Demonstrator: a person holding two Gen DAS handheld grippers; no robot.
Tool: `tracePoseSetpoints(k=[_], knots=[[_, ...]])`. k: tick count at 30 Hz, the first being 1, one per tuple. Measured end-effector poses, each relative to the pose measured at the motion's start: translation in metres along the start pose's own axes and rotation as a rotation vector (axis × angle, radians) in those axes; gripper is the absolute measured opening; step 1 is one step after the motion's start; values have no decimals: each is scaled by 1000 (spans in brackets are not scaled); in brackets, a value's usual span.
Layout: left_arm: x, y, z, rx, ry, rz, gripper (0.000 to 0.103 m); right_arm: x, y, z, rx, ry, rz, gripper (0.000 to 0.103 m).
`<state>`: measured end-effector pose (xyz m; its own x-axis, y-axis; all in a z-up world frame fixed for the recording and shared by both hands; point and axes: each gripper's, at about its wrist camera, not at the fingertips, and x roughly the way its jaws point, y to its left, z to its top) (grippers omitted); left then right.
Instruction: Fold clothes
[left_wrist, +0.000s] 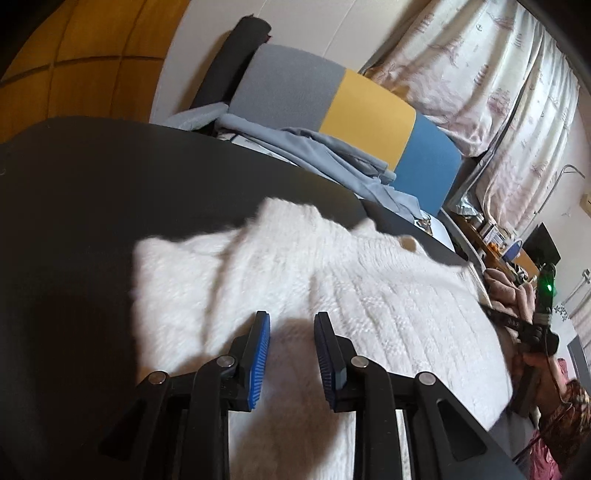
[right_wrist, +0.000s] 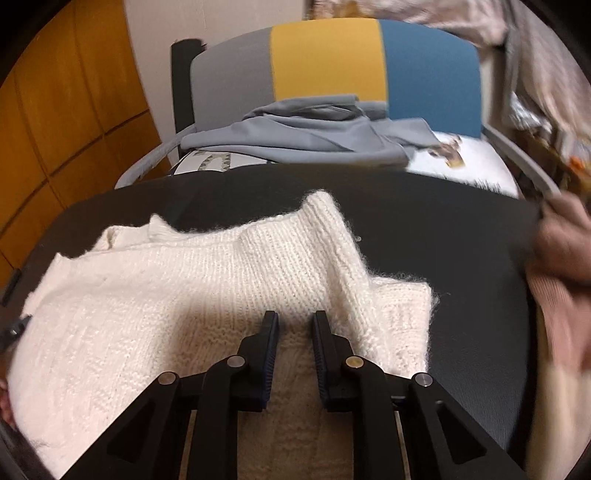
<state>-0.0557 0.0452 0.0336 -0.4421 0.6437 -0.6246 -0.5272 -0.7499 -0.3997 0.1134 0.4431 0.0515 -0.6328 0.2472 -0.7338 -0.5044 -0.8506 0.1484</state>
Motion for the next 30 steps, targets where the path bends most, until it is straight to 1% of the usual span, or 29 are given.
tracePoseSetpoints(k=[2,4,6,7,8,9,10,11,12,14,15,16,17,20,22,23,24,25,26,27,29,30], knots=[[-14,2,-8,-45,-18,-5,25,-16,-9,-17,55,-3,15,18],[-27,0,-17,-82,-47,9,25,-32,-14,-32,102,-7,28,21],[-39,-6,-27,-92,-69,20,25,-48,-19,-44,155,-18,50,24],[-43,-14,-32,-87,-70,17,25,-57,-22,-48,185,-26,65,27],[-45,-23,-35,-66,-71,13,25,-67,-24,-53,213,-38,82,38],[-46,-31,-38,-36,-74,16,26,-79,-23,-56,227,-68,106,46],[-46,-39,-40,-1,-76,25,26,-88,-19,-58,205,-80,113,46],[-42,-48,-42,47,-73,52,26,-97,-16,-59,182,-92,120,46],[-36,-50,-43,73,-63,74,26,-104,-13,-60,155,-96,123,42],[-20,-51,-49,126,-29,140,28,-103,-2,-64,75,-32,93,39],[-17,-48,-51,134,-40,143,29,-99,-2,-66,67,-5,80,37],[-17,-42,-52,126,-53,128,29,-93,-5,-71,70,27,50,35],[-17,-39,-51,113,-42,120,29,-87,-8,-75,76,50,28,32],[-26,-42,-45,102,-11,123,29,-94,-23,-79,168,11,82,31],[-38,-50,-42,91,-28,112,25,-109,-28,-79,199,-24,104,36],[-44,-54,-42,84,-47,87,25,-121,-33,-81,228,-56,104,41],[-49,-62,-41,84,-67,55,25,-129,-39,-82,255,-77,99,55],[-54,-72,-41,97,-86,21,25,-137,-45,-83,282,-94,93,63],[-55,-81,-41,117,-93,1,25,-142,-51,-86,308,-93,80,70],[-56,-92,-41,141,-98,-20,26,-146,-58,-89,333,-88,72,70],[-52,-118,-42,200,-84,-64,26,-149,-66,-99,364,-55,110,70],[-49,-130,-45,232,-72,-86,26,-150,-65,-104,354,-40,128,70]])
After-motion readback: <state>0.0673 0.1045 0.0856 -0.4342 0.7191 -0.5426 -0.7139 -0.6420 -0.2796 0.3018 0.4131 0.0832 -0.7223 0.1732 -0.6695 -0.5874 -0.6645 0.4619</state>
